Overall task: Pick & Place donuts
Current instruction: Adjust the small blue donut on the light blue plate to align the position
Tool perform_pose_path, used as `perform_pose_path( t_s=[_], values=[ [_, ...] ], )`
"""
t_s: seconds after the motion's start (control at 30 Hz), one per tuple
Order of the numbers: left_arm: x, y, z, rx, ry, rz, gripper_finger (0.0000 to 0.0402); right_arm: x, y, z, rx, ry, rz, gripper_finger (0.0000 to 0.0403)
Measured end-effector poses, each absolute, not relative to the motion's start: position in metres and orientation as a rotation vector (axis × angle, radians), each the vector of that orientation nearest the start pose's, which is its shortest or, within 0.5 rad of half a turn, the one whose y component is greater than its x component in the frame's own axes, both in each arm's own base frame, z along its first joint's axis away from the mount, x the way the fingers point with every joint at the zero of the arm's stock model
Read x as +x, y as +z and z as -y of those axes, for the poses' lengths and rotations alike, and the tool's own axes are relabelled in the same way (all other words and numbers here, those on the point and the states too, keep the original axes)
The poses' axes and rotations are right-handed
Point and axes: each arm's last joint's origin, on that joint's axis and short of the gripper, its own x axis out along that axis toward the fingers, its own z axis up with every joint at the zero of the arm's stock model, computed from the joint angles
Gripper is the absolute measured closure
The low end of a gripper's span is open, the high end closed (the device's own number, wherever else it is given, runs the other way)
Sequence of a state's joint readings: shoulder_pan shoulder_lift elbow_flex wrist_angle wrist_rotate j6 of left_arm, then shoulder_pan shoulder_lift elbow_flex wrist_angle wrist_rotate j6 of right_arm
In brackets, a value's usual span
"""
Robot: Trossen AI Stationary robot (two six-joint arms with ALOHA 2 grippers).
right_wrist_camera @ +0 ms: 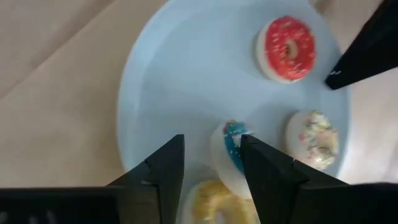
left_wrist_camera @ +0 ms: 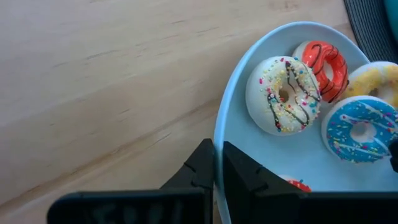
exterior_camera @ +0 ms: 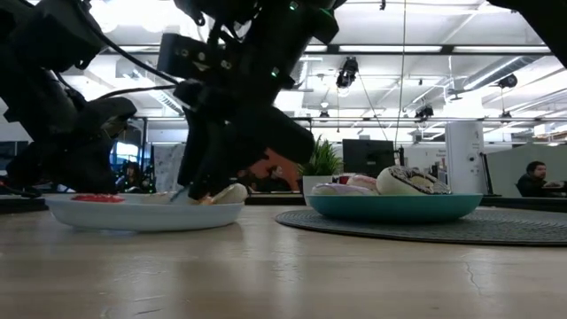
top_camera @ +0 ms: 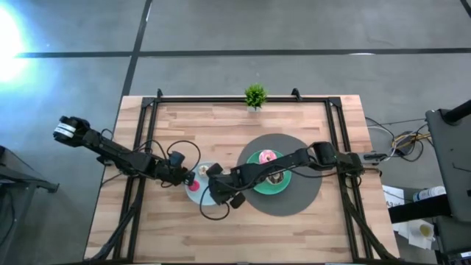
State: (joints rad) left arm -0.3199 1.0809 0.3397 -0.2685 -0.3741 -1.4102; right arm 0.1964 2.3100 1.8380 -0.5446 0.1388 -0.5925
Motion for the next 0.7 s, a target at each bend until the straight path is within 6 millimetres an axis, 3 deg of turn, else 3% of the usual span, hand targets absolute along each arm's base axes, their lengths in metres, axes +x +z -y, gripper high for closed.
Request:
perform_pose_path(
  t_s=[0.17,0.7],
  values=[
    [0.162,0.135,0.043,-0.961,0.667,-0.729,0.0402,0.488,0.165,-0.095,-0.730,0.355,-0.941,0.0254],
    [0.163,0.135,0.043,-0.964,0.664,-0.725,0.0402,0.484,0.154,-0.090,-0.743,0.366,-0.969,0.0262]
  ],
)
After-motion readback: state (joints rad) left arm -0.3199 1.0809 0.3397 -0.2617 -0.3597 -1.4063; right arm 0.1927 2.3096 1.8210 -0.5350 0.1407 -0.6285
